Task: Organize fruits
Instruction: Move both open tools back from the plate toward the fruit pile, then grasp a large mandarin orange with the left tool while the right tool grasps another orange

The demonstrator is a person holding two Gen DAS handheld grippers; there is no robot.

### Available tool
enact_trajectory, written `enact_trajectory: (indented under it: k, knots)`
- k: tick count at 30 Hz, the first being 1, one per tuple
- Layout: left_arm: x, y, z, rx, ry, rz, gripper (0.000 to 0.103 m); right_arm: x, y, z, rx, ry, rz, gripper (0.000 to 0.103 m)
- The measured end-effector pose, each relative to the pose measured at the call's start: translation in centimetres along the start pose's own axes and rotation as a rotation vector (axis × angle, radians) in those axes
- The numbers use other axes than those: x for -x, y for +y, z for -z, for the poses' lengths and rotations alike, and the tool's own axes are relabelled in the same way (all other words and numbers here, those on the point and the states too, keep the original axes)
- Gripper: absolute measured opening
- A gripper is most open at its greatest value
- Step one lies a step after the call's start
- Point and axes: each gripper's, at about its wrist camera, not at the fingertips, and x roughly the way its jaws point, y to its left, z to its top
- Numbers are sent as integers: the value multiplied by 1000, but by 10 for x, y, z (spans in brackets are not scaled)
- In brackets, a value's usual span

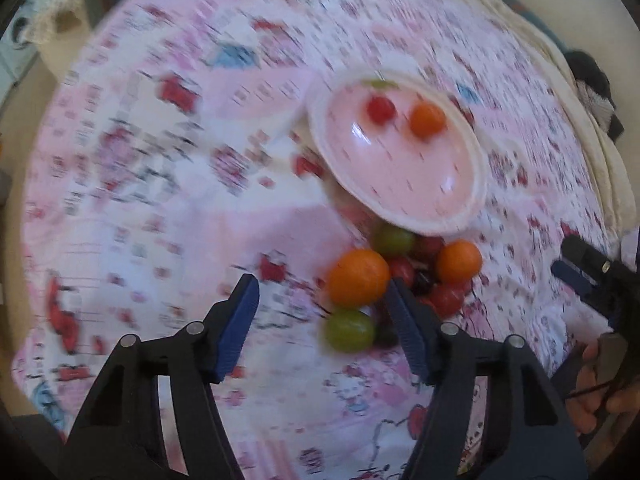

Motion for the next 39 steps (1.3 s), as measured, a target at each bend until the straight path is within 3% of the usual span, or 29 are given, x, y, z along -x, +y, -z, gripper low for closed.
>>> enact_trajectory:
  k: [2,10,12,25,26,28,31,39]
  knots:
    - [-12,-7,0,-20,33,5,51,-3,0,-1,0,10,-5,103]
    - [-42,-23,1,-102,91,-20,47,-7,3,-2,16,22,1,103]
    - [-44,-22,-1,-100,97,8,38,-7,3,-3,19,26,-3,103]
    - [-17,-17,-2,-110,25,16,34,-18,5,-2,22,90,-25,101]
    - [-14,-15,-2,-100,18,14,33,-20,4,-2,19,104,-30,98]
    - [-5,-9,-2,-76,1,-1,33,-29,3,-3,11,143,-41,80]
    - [5,1,0,-43,-18,-26,34,-48,4,-5,9,199,-48,64]
    - [17,8,-4,-21,-55,-38,34,-92,23,4,104,298,19,59]
